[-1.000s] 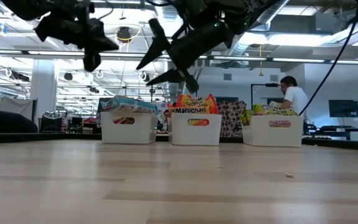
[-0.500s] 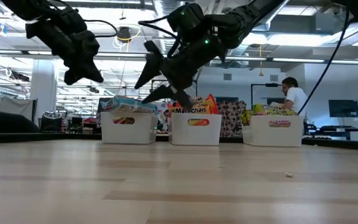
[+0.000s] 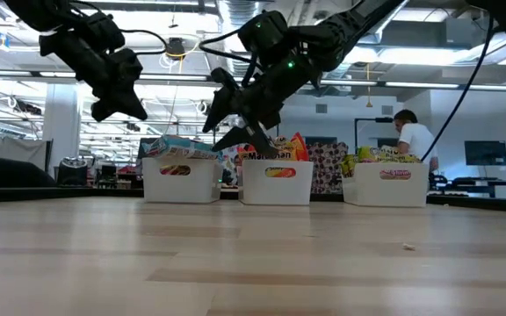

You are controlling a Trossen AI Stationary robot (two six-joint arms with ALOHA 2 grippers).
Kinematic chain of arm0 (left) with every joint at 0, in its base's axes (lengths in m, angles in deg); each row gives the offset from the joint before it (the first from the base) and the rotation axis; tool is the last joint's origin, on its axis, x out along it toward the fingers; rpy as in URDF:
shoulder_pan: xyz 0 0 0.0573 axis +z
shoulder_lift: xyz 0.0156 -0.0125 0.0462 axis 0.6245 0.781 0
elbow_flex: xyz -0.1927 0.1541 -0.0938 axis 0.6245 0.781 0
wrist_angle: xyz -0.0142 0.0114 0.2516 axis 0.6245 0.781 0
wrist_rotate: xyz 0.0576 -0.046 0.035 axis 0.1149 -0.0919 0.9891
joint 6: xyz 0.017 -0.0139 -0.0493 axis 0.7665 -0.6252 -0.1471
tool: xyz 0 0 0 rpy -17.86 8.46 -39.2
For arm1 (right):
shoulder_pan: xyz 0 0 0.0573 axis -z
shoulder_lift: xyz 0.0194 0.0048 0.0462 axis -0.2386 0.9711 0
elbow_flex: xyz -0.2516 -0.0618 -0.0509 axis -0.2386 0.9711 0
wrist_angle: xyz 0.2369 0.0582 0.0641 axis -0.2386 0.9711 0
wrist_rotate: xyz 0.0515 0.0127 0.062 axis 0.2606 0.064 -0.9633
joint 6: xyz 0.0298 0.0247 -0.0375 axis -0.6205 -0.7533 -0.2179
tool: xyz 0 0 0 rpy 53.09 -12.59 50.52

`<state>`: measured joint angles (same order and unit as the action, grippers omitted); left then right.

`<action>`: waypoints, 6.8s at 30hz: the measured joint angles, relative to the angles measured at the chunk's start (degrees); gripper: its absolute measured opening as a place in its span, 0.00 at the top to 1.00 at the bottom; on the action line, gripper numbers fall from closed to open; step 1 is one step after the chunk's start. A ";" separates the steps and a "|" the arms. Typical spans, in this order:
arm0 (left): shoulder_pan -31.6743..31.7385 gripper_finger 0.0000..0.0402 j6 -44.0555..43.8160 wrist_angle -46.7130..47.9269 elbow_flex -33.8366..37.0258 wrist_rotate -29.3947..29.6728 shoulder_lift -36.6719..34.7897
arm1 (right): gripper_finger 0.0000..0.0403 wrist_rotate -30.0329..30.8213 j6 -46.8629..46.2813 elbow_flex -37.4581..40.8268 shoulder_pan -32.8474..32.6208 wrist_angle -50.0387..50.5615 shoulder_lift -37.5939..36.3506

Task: Sort Maruchan noodles
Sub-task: Put the blue noodle pack into the left white bin

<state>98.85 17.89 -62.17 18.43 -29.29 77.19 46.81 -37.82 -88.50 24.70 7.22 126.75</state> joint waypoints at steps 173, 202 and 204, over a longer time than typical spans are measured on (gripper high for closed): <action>-0.91 1.00 -6.87 -0.40 -6.14 -6.56 3.59 | 0.55 -29.26 69.77 -31.85 11.09 30.84 9.14; -3.26 1.00 -5.85 -0.88 -6.14 -3.76 3.59 | 0.55 -22.89 70.62 -31.82 8.26 23.24 9.35; -3.26 1.00 -5.85 -1.10 -6.14 -3.76 3.59 | 0.55 -23.00 70.60 -31.85 7.95 23.00 9.30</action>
<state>95.59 12.04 -63.27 12.29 -33.05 80.78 23.80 32.78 -120.34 32.65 30.22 136.05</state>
